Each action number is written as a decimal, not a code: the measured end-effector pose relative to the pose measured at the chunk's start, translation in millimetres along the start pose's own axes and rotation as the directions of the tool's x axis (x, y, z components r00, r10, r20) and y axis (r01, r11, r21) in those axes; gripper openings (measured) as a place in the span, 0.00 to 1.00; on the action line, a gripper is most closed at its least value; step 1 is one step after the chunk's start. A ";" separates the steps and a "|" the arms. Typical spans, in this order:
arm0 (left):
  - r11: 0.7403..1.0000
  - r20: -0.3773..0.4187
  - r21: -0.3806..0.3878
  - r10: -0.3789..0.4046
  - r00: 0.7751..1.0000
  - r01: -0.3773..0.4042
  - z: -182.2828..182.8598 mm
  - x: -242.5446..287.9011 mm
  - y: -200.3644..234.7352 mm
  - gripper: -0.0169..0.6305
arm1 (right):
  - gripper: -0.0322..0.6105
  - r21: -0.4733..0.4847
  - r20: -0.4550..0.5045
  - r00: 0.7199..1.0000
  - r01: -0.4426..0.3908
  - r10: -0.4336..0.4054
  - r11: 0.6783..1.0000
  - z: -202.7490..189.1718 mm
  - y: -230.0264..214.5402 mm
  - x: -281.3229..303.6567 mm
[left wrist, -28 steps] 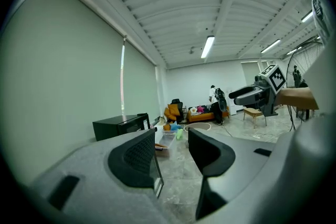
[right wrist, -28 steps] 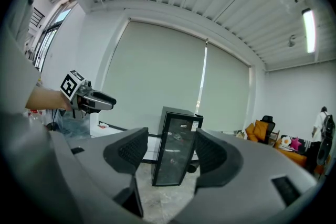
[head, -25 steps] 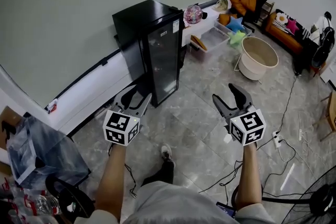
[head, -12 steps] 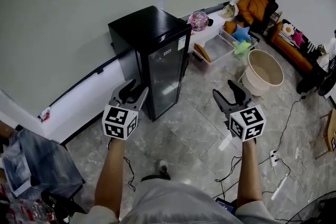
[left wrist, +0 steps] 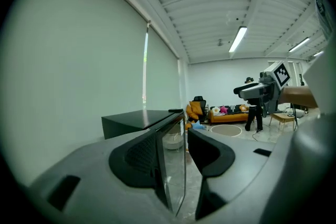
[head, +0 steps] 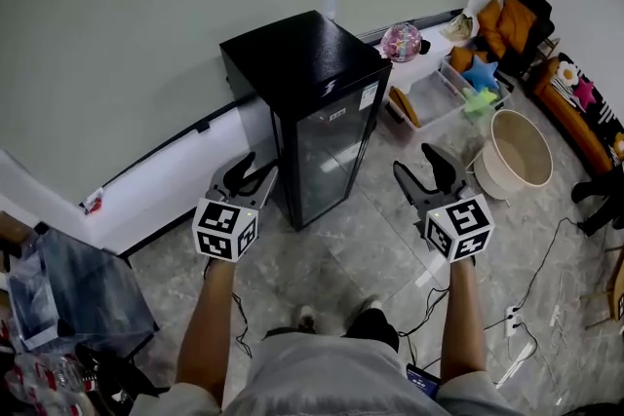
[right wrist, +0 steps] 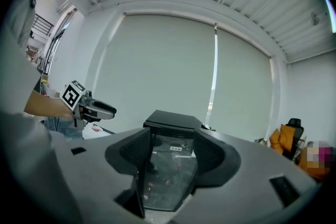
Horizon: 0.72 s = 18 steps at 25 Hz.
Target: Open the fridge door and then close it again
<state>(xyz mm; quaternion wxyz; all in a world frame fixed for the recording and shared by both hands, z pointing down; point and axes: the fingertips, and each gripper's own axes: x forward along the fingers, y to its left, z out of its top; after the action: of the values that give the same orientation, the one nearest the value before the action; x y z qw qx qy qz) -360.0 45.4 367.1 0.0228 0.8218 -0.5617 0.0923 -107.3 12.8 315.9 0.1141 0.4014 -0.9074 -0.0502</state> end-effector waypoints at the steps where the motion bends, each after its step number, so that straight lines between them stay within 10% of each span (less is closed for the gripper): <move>1: 1.000 -0.009 -0.004 0.016 1.000 -0.016 -2.4 4.0 4.6 0.29 | 0.42 0.003 0.005 1.000 -0.018 0.018 1.000 -0.7 -3.3 8.7; 10: 0.978 -0.077 -0.090 0.182 0.980 -0.189 -29.7 49.8 30.4 0.29 | 0.36 -0.016 0.013 0.982 -0.189 0.189 0.982 -5.6 -54.0 101.3; 18: 0.921 -0.168 -0.153 0.334 0.927 -0.359 -61.9 86.9 37.0 0.29 | 0.43 -0.111 -0.071 0.910 -0.414 0.408 0.903 -19.2 -79.1 188.6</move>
<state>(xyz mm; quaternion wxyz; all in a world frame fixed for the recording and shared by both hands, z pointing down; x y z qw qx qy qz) -371.5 -39.4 440.8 0.1198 0.6953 -0.7015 0.1003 -168.7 -179.9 351.5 0.1677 0.1942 -0.9639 -0.0716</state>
